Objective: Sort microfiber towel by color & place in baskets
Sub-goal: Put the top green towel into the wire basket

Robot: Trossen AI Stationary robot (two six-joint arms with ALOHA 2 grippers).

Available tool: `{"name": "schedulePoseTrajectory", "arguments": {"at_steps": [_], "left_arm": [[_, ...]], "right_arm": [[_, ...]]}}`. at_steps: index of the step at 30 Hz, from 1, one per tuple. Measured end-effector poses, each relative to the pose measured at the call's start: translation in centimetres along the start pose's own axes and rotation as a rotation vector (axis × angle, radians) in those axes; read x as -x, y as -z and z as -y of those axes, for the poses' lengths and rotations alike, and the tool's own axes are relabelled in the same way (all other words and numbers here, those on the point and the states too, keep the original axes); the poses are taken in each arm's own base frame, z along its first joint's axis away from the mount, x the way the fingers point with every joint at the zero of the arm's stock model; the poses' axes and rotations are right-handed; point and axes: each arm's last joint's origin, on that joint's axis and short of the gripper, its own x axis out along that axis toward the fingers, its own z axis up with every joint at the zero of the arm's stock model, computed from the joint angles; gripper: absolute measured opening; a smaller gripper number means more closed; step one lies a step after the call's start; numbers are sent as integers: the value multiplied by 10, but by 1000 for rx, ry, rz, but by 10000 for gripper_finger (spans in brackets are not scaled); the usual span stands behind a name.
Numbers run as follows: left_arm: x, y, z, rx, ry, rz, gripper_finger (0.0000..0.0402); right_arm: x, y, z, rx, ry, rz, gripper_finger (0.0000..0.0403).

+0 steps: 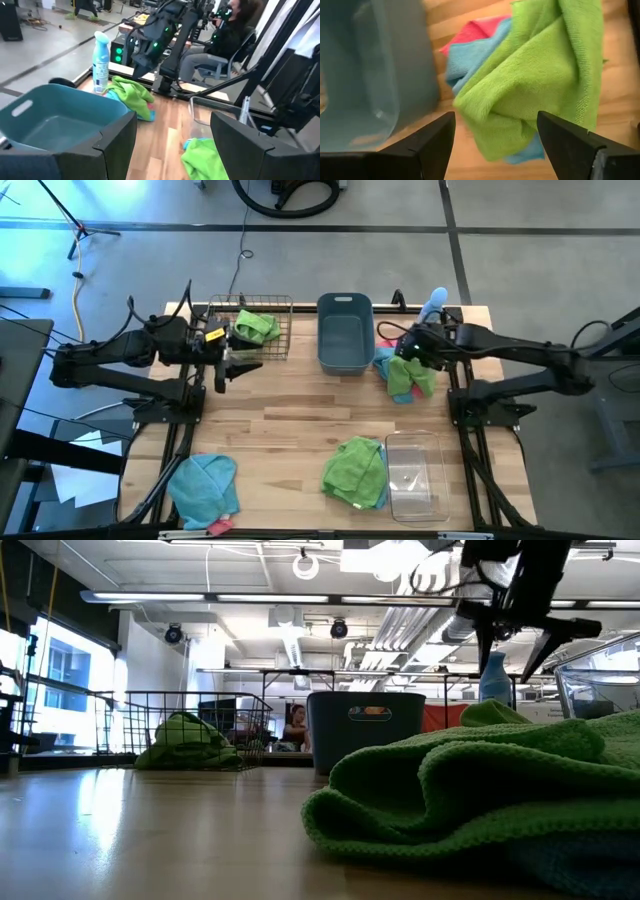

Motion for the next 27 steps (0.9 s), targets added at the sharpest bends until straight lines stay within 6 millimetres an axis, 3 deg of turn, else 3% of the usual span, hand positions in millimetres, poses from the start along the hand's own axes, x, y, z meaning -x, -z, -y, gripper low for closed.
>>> {"name": "schedulePoseTrajectory", "arguments": {"at_steps": [7, 19, 23, 27], "left_arm": [[0, 2, -3, -39, -40, -24, 241], [0, 4, -4, -79, -53, -41, 241], [0, 4, -4, -77, -56, -41, 241], [0, 4, -4, -70, -56, -40, 241]], "right_arm": [[-24, -6, -11, -67, 86, -45, 277], [-43, -13, -16, -158, 167, -3, 274], [-51, -12, -17, -171, 203, -5, 253], [-54, -11, -18, -170, 219, -17, 204]]}}
